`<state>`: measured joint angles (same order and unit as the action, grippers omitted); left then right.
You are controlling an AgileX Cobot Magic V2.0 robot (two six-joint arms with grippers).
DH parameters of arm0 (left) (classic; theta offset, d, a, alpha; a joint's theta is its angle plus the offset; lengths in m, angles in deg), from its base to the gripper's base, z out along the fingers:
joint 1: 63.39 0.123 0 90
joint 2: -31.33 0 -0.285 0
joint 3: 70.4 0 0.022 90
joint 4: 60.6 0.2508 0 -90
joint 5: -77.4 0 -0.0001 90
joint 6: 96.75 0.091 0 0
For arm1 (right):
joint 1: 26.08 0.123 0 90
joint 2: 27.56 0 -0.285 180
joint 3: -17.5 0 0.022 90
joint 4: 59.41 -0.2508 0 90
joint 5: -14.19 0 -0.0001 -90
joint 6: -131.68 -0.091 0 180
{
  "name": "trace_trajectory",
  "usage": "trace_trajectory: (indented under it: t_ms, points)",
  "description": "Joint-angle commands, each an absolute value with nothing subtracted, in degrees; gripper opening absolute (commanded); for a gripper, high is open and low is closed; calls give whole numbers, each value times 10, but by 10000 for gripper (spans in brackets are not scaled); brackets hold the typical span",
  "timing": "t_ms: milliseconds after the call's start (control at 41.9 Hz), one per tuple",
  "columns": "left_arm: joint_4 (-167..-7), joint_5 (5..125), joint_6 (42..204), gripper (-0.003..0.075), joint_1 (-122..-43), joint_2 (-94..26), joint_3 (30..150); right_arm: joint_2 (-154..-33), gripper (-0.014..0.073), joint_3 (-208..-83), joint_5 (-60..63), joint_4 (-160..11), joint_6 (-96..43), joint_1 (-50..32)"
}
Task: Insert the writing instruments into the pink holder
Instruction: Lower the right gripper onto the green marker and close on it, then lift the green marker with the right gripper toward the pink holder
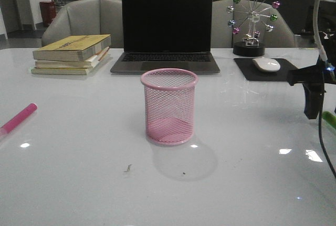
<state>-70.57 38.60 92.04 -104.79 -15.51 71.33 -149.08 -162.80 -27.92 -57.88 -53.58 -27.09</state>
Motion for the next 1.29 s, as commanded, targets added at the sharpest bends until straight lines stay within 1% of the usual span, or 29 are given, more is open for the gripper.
trace_trajectory:
  t_ms: [0,334,430,478,549,597,621,692,812,955,1051,1146,1265]
  points:
    - [-716,427,921,580,-1053,-158,729,-1462,468,-1649,-273,-580,-528,-276]
    - [-716,428,921,580,-1053,-158,729,-1471,467,-1649,-275,-580,-528,-276]
    - [-716,428,921,580,-1053,-158,729,-1478,451,-1649,-283,-580,-524,-276]
    - [-716,428,921,580,-1053,-158,729,-1480,430,-1649,-288,-580,-523,-276]
    - [-716,428,921,580,-1053,-158,729,-1482,376,-1649,-290,-580,-523,-276]
    - [-716,428,921,580,-1053,-158,729,-1482,318,-1649,-290,-580,-523,-276]
    - [-716,428,921,580,-1053,-158,729,-1482,302,-1649,-290,-580,-523,-276]
    - [-716,428,921,580,-1053,-158,729,-1482,209,-1649,-290,-580,-523,-276]
    - [-716,428,921,580,-1053,-158,729,-1480,125,-1649,-287,-580,-523,-276]
    - [-716,428,921,580,-1053,-158,729,-1456,119,-1648,-275,-581,-523,-270]
    - [-716,428,921,580,-1053,-158,729,-1416,119,-1635,-242,-581,-523,-252]
    - [-716,428,921,580,-1053,-158,729,-1365,119,-1607,-177,-581,-523,-223]
    - [-716,430,921,580,-1053,-158,729,-1291,119,-1557,-58,-581,-523,-172]
